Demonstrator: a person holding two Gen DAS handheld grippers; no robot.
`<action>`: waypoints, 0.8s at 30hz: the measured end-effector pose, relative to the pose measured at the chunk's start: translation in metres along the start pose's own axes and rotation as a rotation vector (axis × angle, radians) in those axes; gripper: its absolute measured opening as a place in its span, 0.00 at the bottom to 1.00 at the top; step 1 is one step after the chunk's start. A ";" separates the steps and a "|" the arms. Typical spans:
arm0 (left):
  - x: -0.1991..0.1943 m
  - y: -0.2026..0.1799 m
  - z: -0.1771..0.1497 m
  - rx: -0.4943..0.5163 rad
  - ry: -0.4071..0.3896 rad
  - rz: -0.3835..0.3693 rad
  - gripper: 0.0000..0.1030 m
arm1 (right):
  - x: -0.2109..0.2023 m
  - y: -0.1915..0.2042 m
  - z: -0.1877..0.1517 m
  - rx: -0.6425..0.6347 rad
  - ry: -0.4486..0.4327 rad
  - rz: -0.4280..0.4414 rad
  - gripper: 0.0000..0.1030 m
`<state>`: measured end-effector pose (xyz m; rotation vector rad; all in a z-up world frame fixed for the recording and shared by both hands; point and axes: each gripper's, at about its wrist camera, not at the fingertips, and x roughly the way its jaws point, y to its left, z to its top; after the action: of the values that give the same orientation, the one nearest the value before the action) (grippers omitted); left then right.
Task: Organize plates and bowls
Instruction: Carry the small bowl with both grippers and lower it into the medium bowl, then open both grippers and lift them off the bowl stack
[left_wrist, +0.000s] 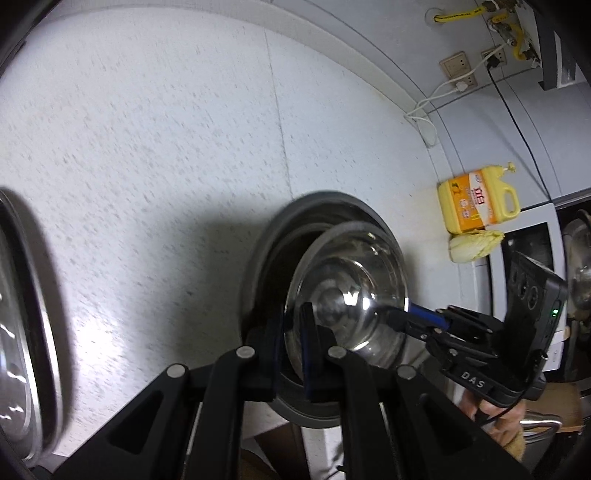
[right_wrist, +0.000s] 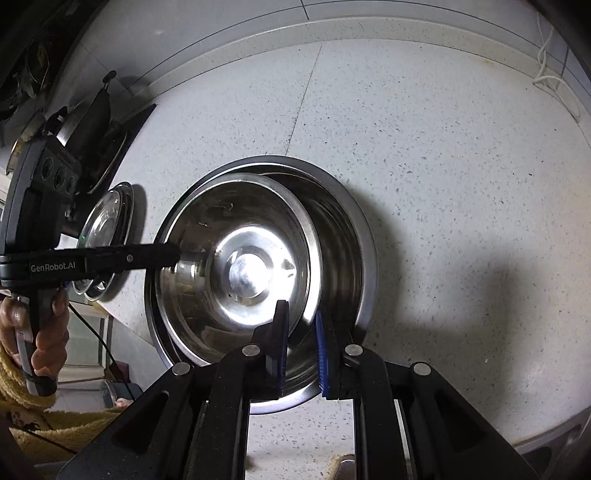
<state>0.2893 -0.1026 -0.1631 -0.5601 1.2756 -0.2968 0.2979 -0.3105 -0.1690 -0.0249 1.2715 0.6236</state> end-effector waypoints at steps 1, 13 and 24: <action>-0.003 0.000 0.000 0.008 -0.017 0.012 0.07 | 0.002 0.003 0.001 -0.004 -0.001 -0.004 0.12; -0.044 0.008 0.001 0.043 -0.138 0.064 0.24 | -0.021 0.012 -0.007 -0.048 -0.112 -0.056 0.33; -0.051 0.008 -0.012 0.101 -0.166 0.138 0.27 | -0.045 -0.007 -0.030 0.001 -0.164 -0.125 0.35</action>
<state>0.2632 -0.0726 -0.1280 -0.4001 1.1262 -0.1945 0.2672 -0.3459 -0.1403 -0.0512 1.1027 0.5066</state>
